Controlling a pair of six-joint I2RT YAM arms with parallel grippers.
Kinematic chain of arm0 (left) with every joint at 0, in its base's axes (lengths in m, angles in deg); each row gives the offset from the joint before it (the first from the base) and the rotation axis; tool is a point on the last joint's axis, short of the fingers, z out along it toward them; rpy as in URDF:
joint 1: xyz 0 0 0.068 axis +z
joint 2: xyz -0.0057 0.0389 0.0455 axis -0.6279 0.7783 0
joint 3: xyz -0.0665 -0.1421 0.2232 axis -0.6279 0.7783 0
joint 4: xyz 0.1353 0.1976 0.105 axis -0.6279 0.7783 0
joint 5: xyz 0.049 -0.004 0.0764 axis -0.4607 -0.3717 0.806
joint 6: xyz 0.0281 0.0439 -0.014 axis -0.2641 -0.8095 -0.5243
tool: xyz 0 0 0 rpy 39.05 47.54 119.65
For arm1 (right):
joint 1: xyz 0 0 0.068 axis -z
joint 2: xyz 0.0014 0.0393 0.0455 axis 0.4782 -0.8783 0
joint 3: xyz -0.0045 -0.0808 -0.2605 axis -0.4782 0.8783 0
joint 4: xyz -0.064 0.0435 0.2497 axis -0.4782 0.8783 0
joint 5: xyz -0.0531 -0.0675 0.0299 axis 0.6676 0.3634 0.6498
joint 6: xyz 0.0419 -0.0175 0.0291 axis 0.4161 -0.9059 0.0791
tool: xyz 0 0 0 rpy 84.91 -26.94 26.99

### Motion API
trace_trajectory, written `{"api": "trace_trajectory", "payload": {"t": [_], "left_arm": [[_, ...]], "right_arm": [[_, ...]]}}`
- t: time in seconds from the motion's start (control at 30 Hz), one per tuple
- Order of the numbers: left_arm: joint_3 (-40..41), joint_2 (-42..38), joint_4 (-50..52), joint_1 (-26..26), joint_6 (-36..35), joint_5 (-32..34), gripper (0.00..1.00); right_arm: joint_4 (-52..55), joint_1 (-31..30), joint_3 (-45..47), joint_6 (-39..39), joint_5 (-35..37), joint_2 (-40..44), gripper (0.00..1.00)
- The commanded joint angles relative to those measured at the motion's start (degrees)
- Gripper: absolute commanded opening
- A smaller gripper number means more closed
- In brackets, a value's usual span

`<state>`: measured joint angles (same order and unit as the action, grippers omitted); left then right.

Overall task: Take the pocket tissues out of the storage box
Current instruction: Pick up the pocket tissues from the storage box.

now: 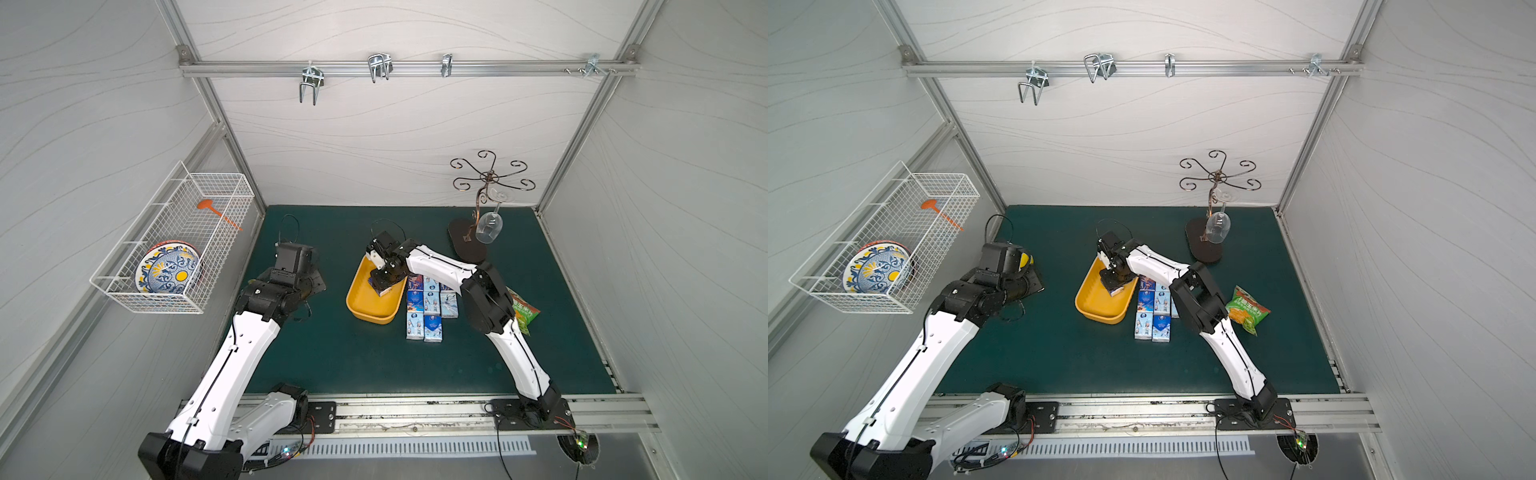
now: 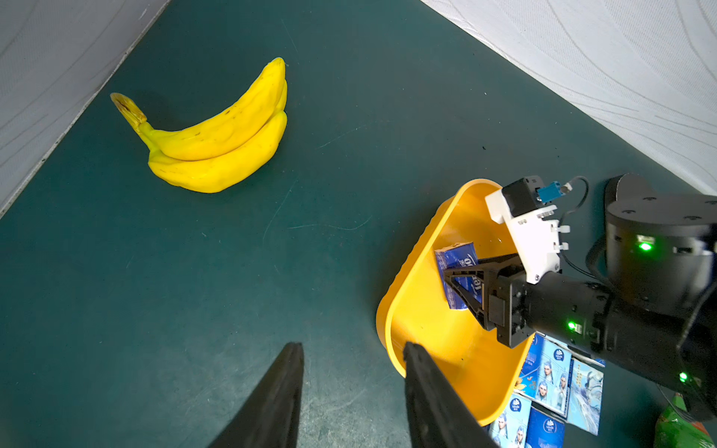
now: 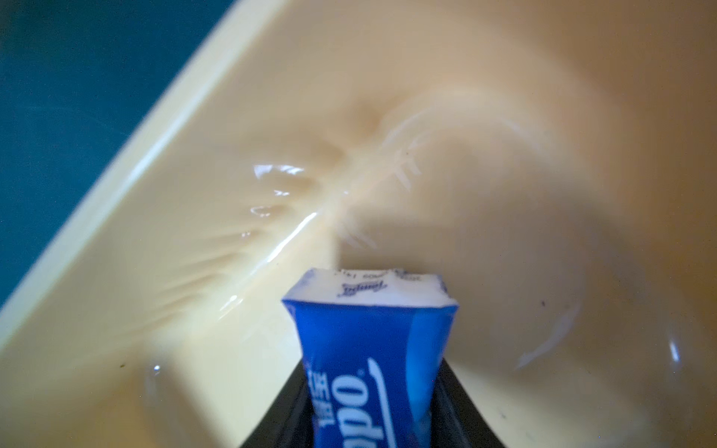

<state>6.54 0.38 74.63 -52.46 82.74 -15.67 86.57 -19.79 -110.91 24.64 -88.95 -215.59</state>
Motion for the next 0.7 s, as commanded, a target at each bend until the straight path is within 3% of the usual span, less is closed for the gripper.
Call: {"api": "trace_trajectory", "payload": {"t": [0.0,0.2,0.5,0.67], "left_arm": [[-2.41,-0.54,-1.08,-0.15,-0.73,0.84,0.47],[-2.44,-0.59,-1.18,-0.15,-0.64,0.71,0.46],[-2.49,-0.55,-1.99,-0.15,-0.04,0.43,0.47],[-2.2,0.08,-2.89,-0.2,0.84,-0.7,0.46]], "right_arm": [[-2.09,-0.08,1.8,0.95,-0.82,9.0,0.42],[-4.72,1.34,13.2,2.5,0.87,23.19,0.43],[-8.17,6.86,51.96,8.99,6.07,51.53,0.45],[-10.85,7.14,67.68,13.93,6.64,63.29,0.45]]}}
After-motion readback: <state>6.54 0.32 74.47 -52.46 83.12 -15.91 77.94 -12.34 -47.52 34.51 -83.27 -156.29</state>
